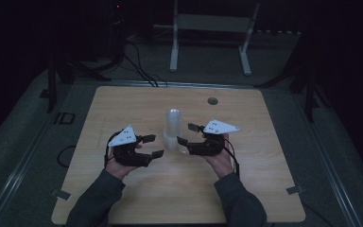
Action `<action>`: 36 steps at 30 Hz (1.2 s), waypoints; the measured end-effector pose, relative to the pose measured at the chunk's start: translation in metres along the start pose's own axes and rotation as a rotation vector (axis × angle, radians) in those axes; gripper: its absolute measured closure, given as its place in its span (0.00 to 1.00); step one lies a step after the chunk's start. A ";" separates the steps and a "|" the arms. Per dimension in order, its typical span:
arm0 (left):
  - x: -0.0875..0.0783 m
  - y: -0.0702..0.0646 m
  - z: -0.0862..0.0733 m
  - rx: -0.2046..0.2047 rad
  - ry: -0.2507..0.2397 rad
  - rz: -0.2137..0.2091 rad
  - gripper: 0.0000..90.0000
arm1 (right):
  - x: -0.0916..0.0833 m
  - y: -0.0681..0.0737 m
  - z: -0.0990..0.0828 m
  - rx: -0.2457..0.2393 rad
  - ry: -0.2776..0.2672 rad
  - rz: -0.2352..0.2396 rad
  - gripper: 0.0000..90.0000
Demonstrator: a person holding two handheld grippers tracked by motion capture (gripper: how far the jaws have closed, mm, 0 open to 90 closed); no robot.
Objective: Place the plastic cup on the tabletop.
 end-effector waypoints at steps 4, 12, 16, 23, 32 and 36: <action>0.000 0.000 0.000 0.004 0.000 0.002 0.33 | 0.000 -0.001 -0.002 0.003 0.005 0.000 0.32; -0.002 0.001 0.001 0.005 -0.006 0.006 0.33 | 0.000 -0.004 -0.009 0.014 0.013 -0.003 0.32; -0.003 0.001 0.001 0.003 -0.007 0.006 0.33 | 0.000 -0.005 -0.011 0.016 0.014 -0.001 0.32; -0.003 0.001 0.001 0.000 -0.011 0.006 0.33 | 0.002 -0.007 -0.014 0.021 0.018 0.000 0.32; -0.003 0.001 0.001 0.000 -0.009 0.006 0.33 | 0.003 -0.010 -0.019 0.029 0.023 -0.002 0.32; -0.003 0.001 0.001 -0.002 -0.012 0.009 0.33 | 0.004 -0.011 -0.021 0.036 0.026 -0.004 0.33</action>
Point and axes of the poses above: each handheld gripper's, and its own axes: x roughly forward along the jaws, z roughly out of its top, y roughly to its left, the point moved 1 cm from there along x, roughly forward along the jaws, and after that the axes turned 7 degrees about y, right-handed, at the moved point
